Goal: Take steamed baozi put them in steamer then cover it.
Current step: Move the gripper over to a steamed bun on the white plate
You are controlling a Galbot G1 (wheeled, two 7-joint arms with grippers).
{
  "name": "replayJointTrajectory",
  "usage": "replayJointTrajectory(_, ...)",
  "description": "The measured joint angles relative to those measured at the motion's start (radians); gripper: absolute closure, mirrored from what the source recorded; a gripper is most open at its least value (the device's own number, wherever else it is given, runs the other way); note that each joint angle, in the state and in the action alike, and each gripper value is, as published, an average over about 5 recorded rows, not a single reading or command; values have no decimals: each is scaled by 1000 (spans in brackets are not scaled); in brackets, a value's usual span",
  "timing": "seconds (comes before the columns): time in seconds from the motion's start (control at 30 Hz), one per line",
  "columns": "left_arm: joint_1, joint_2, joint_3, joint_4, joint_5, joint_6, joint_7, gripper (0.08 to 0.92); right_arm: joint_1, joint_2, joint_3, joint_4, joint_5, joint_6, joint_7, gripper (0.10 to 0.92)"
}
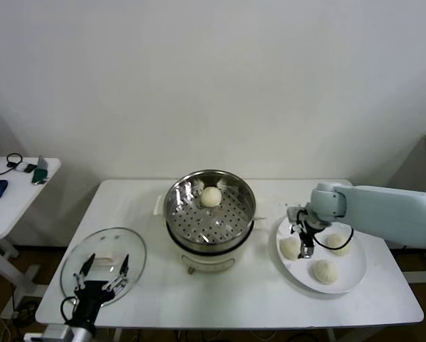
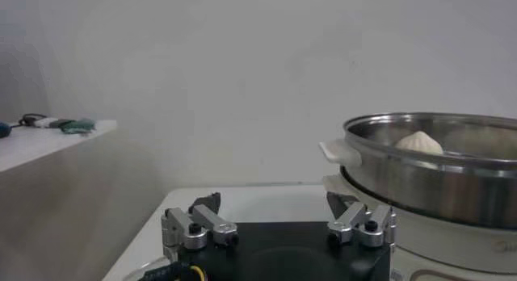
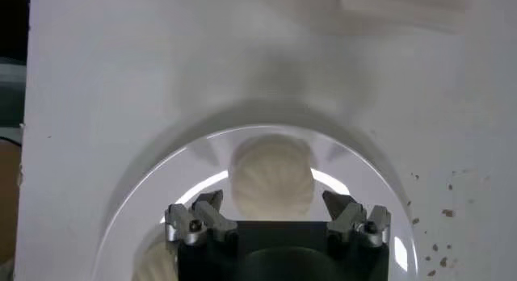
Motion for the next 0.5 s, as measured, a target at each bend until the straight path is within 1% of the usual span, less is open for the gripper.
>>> replayJointTrajectory(0.17,-2,0,1,0,0,1,0,177,-17,10,13,-17,-8,-5,2,212)
replayJointTrajectory(0.23,-1,0,1,0,0,1,0,177,-21,13,16,-22,-9,-6,2,242)
replayJointTrajectory(0.4,4,0,2,1,3,1,-1,177,-26,14,19,-25,-8,-6,-7,367)
replayJointTrajectory(0.5,6,0,2,2,4,1,-2,177,-28,12,21,-24,-4,-7,-13,401)
